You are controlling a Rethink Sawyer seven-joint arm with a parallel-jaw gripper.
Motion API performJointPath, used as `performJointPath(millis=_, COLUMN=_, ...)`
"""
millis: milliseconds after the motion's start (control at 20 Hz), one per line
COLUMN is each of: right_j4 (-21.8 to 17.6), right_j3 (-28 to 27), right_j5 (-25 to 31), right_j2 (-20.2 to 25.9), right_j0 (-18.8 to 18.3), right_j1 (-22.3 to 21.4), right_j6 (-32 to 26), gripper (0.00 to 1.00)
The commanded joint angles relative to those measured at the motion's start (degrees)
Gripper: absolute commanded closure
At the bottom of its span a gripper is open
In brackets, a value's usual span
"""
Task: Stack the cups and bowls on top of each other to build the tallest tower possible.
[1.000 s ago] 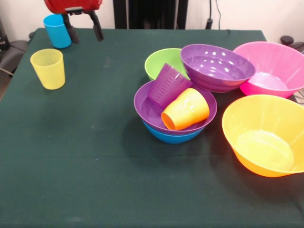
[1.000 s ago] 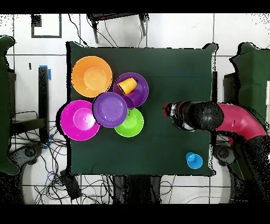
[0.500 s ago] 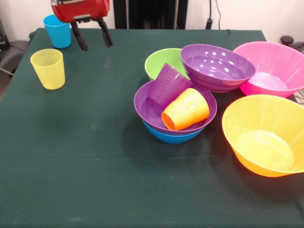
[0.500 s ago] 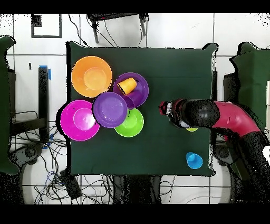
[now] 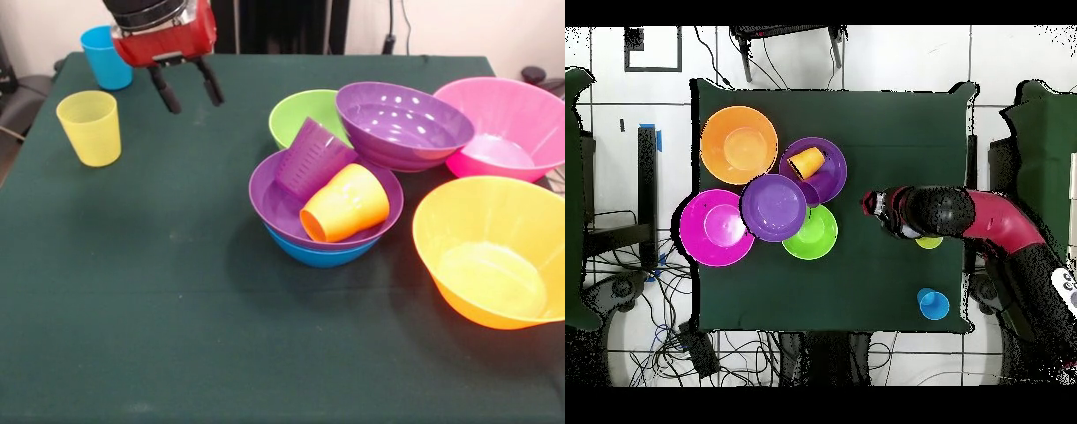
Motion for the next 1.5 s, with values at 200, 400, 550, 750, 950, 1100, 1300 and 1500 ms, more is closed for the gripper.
performJointPath(millis=200, right_j4=-3.30, right_j3=-1.04, right_j5=1.98, right_j2=-0.17, right_j0=3.85, right_j1=-1.34, right_j6=-7.16, gripper=0.00)
performJointPath(millis=400, right_j4=-3.57, right_j3=0.96, right_j5=1.70, right_j2=-0.16, right_j0=5.46, right_j1=-4.09, right_j6=-5.58, gripper=0.00)
performJointPath(millis=550, right_j4=-6.04, right_j3=0.37, right_j5=4.13, right_j2=-3.47, right_j0=8.75, right_j1=-7.57, right_j6=-3.48, gripper=0.00)
performJointPath(millis=750, right_j4=-4.17, right_j3=1.87, right_j5=3.81, right_j2=-3.84, right_j0=8.89, right_j1=-9.53, right_j6=-1.89, gripper=0.00)
performJointPath(millis=950, right_j4=-2.90, right_j3=2.22, right_j5=2.46, right_j2=-3.79, right_j0=9.31, right_j1=-9.57, right_j6=-1.27, gripper=0.00)
performJointPath(millis=1100, right_j4=-3.38, right_j3=2.72, right_j5=1.21, right_j2=-4.65, right_j0=9.50, right_j1=-9.86, right_j6=-0.71, gripper=0.00)
performJointPath(millis=1300, right_j4=-2.98, right_j3=4.16, right_j5=0.24, right_j2=-4.53, right_j0=9.34, right_j1=-10.65, right_j6=-0.42, gripper=0.00)
performJointPath(millis=1500, right_j4=-0.11, right_j3=4.64, right_j5=-0.56, right_j2=-3.65, right_j0=9.00, right_j1=-10.54, right_j6=1.63, gripper=0.00)
